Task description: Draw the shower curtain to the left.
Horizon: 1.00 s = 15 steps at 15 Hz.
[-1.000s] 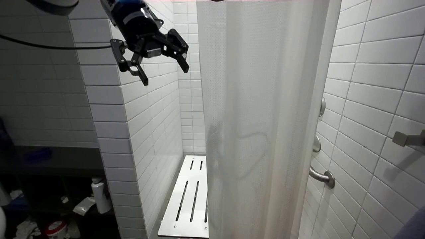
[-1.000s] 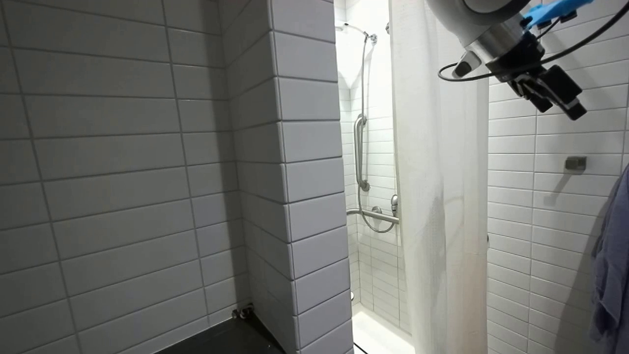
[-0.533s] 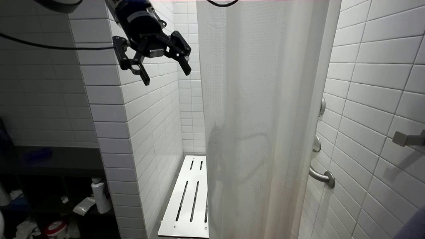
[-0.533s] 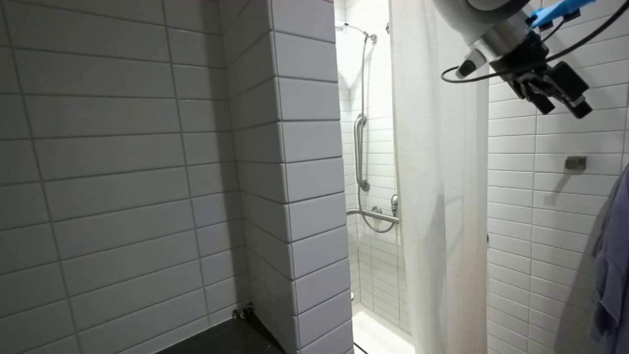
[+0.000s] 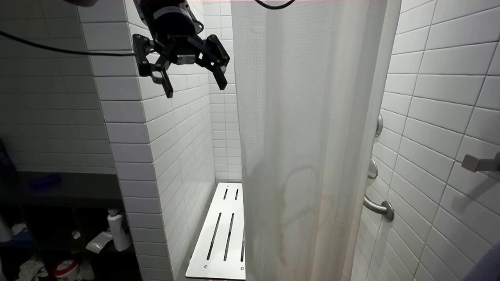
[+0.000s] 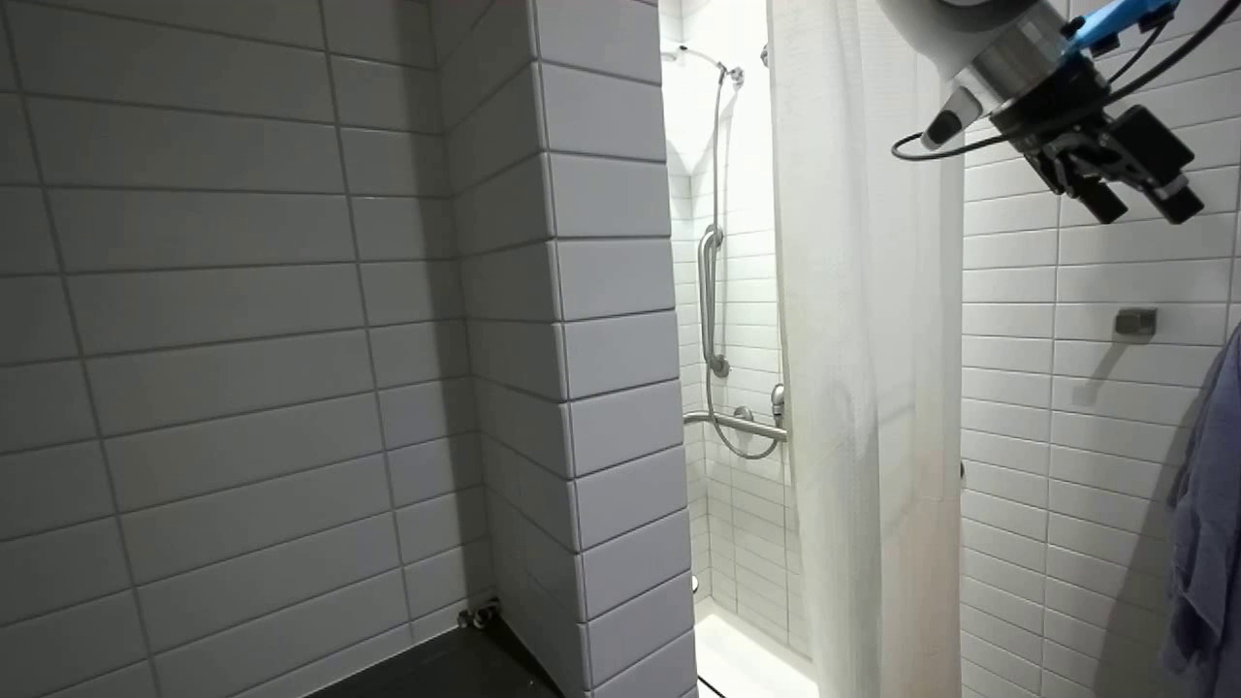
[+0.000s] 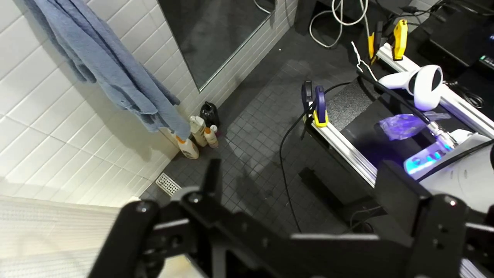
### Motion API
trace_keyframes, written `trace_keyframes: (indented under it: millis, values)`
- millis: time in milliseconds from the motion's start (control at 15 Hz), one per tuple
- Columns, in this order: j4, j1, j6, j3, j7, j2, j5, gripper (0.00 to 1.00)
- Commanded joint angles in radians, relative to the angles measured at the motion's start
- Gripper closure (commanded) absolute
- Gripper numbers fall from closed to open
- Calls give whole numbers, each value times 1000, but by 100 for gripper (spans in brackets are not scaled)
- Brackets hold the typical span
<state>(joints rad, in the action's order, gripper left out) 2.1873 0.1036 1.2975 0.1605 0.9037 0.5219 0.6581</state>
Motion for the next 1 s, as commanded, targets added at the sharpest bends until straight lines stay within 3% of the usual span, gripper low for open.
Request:
trace_keyframes:
  millis: [0,133,333,933]
  values:
    - [-18,-7,-3,-17,-11,-19,-21,0]
    - [-22,-14,9,-14,-58,-40,-55,0]
    - [-34,-40,22,-23,-234,-84,-104,0]
    - [-125,-122,-83,-37,-642,-204,-84,0]
